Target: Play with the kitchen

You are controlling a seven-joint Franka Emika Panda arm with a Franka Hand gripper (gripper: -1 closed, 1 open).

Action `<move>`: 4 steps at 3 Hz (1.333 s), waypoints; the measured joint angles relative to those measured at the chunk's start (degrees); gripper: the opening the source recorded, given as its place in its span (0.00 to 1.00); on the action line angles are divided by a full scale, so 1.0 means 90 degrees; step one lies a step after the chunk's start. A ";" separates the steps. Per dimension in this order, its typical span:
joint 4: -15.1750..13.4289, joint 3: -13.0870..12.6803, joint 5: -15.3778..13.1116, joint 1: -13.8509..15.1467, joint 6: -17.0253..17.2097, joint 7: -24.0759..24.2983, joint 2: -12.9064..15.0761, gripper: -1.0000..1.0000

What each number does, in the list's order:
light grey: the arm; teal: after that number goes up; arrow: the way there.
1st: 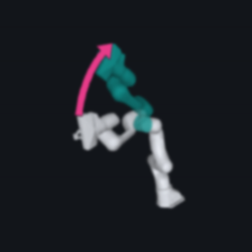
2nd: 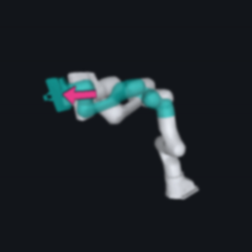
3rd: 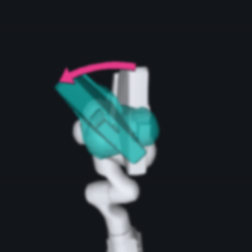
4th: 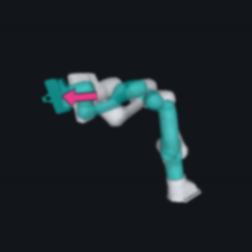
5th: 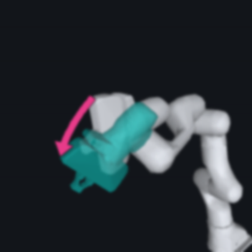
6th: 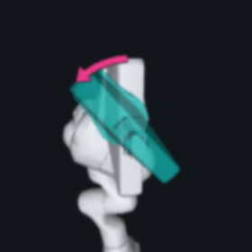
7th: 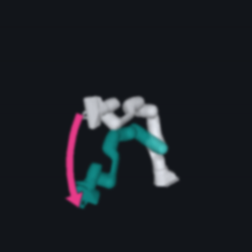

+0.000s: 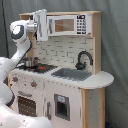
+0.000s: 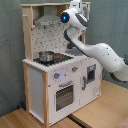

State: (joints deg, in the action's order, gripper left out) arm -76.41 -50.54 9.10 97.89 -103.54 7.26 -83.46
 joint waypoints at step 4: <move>-0.2179 0.0093 -0.0379 -0.1454 0.0022 0.0000 -0.0180 0.00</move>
State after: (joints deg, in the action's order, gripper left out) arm -96.02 -49.70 5.69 84.81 -103.33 7.26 -85.09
